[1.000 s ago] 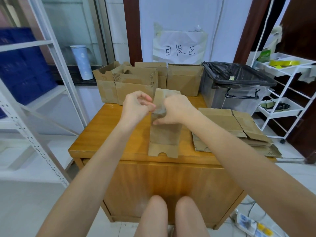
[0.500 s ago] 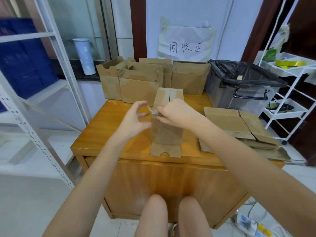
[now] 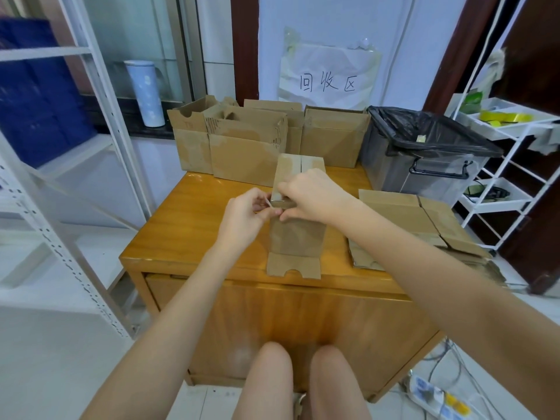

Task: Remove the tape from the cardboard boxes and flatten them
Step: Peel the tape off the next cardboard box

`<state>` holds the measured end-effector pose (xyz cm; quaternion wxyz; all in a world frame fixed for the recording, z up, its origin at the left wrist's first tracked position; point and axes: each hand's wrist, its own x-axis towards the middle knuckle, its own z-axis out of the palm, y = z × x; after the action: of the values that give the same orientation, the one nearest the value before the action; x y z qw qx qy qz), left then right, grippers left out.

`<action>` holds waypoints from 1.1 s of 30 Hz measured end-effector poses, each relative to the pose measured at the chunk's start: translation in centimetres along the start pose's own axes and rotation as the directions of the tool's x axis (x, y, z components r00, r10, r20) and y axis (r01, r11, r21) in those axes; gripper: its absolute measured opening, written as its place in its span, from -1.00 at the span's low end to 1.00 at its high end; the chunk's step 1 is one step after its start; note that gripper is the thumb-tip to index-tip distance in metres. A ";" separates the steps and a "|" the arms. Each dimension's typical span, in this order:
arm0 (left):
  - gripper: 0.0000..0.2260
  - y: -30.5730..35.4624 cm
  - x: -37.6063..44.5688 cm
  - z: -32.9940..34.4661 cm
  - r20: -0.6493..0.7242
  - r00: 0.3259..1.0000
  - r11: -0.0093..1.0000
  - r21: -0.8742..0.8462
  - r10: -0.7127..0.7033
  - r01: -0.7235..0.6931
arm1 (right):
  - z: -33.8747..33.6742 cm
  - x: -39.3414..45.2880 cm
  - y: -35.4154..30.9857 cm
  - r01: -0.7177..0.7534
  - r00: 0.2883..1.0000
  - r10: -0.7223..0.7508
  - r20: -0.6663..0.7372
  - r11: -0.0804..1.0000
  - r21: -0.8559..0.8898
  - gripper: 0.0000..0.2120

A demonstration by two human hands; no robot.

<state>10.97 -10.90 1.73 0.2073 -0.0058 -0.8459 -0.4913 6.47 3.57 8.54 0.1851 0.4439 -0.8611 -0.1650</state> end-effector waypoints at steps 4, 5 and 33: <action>-0.84 0.0 -0.8 -0.1 0.026 0.985 0.979 0.109 0.170 -0.172 | -0.3 -0.2 0.6 0.023 0.999 -0.021 -0.028 0.997 0.069 -0.65; -0.85 0.0 -0.9 0.0 0.041 0.975 0.960 0.167 0.220 -0.224 | -0.3 -0.4 0.7 0.030 0.999 -0.028 -0.029 0.996 0.086 -0.67; -0.64 2.1 -0.2 -0.7 0.104 0.991 0.944 0.308 0.089 -0.117 | 0.0 -3.2 0.8 -0.202 0.974 0.226 -0.001 0.871 0.448 -0.78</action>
<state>11.83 -10.35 3.67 0.1932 -0.0387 -0.9200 -0.3387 7.64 6.65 8.31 0.1189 0.3806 -0.9144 0.0697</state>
